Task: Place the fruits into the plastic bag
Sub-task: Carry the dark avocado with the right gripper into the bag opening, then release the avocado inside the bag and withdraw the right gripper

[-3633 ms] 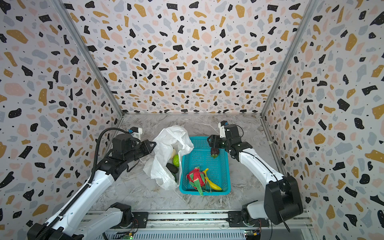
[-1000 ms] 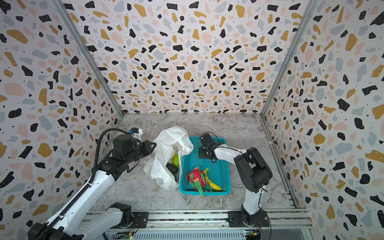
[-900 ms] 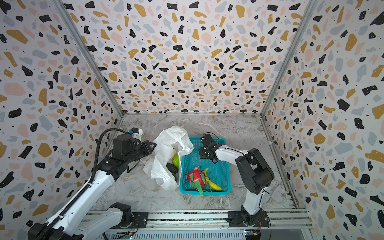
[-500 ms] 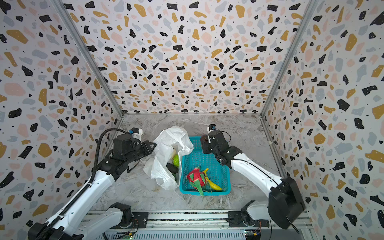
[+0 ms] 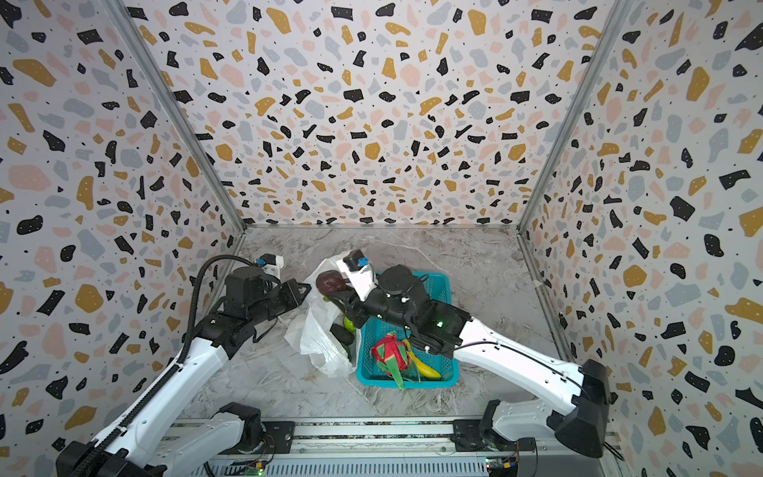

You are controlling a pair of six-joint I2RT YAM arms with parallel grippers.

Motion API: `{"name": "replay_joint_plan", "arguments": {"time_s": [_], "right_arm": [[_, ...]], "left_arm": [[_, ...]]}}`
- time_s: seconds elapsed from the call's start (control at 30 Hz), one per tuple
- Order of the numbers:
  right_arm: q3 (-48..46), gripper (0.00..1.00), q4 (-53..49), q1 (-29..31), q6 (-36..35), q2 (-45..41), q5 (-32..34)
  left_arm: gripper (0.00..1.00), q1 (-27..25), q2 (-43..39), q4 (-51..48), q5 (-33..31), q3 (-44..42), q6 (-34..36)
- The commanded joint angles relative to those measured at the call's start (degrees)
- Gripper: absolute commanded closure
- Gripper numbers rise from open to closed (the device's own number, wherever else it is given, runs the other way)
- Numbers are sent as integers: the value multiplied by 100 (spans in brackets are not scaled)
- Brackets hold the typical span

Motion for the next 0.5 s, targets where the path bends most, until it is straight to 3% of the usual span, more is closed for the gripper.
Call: {"name": "replay_joint_plan", "arguments": {"time_s": [0.0,0.17,0.3,0.37,0.47], "right_arm": [[204,67,-231,22,-46,354,117],[563,67,-778,-535,897,1085,203],[662,63,-910,-959,1150,1497,-151],[821,60,-1087,-1086,1210,1762,-177],[1120,45,-1337,-1203,1182,2169,-203]], "left_arm": [[100,12,-24,156,-35,-1,-28],[100,22,-74,-68,-253,109,89],[100,20,-70,-278,-570,201,224],[100,16,-72,-267,-556,186,219],[100,17,-80,-227,-496,181,184]]}}
